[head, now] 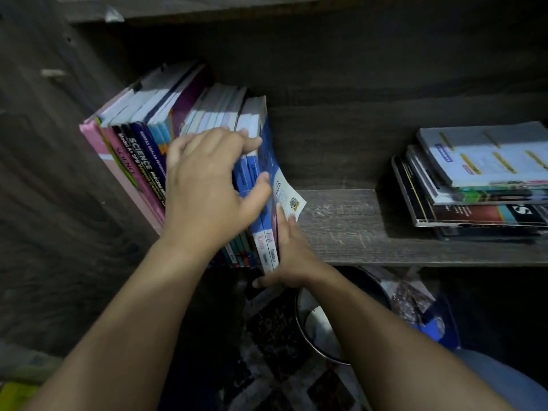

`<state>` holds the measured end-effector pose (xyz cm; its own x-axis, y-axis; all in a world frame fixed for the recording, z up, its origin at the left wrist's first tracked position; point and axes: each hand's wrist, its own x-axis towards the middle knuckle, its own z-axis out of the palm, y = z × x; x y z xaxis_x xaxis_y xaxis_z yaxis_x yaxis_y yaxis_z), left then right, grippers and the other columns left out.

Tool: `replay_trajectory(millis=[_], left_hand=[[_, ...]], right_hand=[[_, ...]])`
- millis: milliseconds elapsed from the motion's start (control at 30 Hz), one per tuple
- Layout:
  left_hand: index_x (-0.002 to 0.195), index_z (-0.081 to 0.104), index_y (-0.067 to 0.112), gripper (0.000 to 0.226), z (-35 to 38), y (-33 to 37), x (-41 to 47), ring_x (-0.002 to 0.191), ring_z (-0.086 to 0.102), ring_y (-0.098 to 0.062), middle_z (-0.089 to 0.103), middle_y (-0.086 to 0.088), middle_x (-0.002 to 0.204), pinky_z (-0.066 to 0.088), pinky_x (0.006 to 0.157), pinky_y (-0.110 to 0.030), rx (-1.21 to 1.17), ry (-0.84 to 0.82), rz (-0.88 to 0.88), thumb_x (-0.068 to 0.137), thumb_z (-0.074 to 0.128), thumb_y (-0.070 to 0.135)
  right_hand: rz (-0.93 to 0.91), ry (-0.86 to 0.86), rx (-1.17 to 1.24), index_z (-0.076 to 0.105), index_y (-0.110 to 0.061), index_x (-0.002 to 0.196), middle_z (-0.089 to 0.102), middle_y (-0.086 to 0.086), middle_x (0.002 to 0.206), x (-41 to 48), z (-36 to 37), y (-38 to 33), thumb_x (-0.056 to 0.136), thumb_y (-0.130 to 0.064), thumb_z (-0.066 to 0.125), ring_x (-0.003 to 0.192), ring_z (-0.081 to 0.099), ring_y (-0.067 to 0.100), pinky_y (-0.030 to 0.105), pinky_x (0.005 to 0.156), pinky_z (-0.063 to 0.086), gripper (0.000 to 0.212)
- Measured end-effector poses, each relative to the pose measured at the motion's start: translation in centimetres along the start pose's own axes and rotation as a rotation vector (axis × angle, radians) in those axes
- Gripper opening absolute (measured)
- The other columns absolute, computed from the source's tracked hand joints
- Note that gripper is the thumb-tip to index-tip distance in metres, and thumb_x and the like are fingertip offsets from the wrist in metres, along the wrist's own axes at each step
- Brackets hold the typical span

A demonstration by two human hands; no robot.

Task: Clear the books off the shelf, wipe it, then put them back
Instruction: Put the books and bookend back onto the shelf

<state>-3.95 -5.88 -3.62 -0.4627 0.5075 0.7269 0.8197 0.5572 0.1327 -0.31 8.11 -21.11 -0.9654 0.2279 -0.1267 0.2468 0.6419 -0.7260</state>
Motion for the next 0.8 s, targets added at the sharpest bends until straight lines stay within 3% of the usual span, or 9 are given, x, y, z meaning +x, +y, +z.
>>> replay_trajectory(millis=[200, 467, 667, 800], left_hand=[[0.13, 0.056, 0.023, 0.051, 0.1, -1.0, -0.4, 0.129, 0.046, -0.012, 0.055, 0.008, 0.134, 0.018, 0.108, -0.03, 0.087, -0.06, 0.062, 0.084, 0.067, 0.043], [0.134, 0.051, 0.021, 0.062, 1.3, -0.4, 0.2, 0.124, 0.047, -0.017, 0.056, 0.006, 0.134, 0.023, 0.098, -0.034, 0.248, -0.013, 0.009, 0.08, 0.074, 0.039], [0.141, 0.044, 0.02, 0.077, 0.5, -0.8, 0.1, 0.129, 0.042, -0.017, 0.05, 0.003, 0.141, 0.02, 0.104, -0.034, 0.266, -0.105, 0.037, 0.075, 0.077, 0.042], [0.144, 0.039, 0.017, 0.075, 0.0, -0.4, -0.5, 0.135, 0.036, -0.02, 0.045, -0.002, 0.144, 0.015, 0.113, -0.036, 0.249, -0.131, 0.035, 0.081, 0.071, 0.042]], right_hand=[[-0.145, -0.004, 0.077, -0.027, -0.046, 0.143, 0.002, -0.007, 0.162, 2.5, -1.3, 0.8, 0.038, -0.041, 0.096, 0.146, 0.015, 0.015, 0.043, 0.115, 0.029, 0.161], [-0.023, -0.091, -0.076, -0.022, -0.042, 0.146, 0.046, 0.005, 0.146, 2.3, -4.1, -0.7, 0.055, -0.028, 0.093, 0.131, 0.044, 0.025, 0.039, 0.108, 0.035, 0.147], [0.023, -0.04, -0.159, -0.011, -0.043, 0.149, 0.051, 0.01, 0.139, 0.4, -4.4, -1.7, 0.065, -0.026, 0.088, 0.124, 0.05, 0.027, 0.041, 0.104, 0.04, 0.131], [0.076, -0.012, -0.301, 0.01, -0.039, 0.152, 0.05, 0.009, 0.14, -1.3, -7.8, -2.0, 0.071, -0.024, 0.083, 0.125, 0.05, 0.028, 0.038, 0.102, 0.043, 0.11]])
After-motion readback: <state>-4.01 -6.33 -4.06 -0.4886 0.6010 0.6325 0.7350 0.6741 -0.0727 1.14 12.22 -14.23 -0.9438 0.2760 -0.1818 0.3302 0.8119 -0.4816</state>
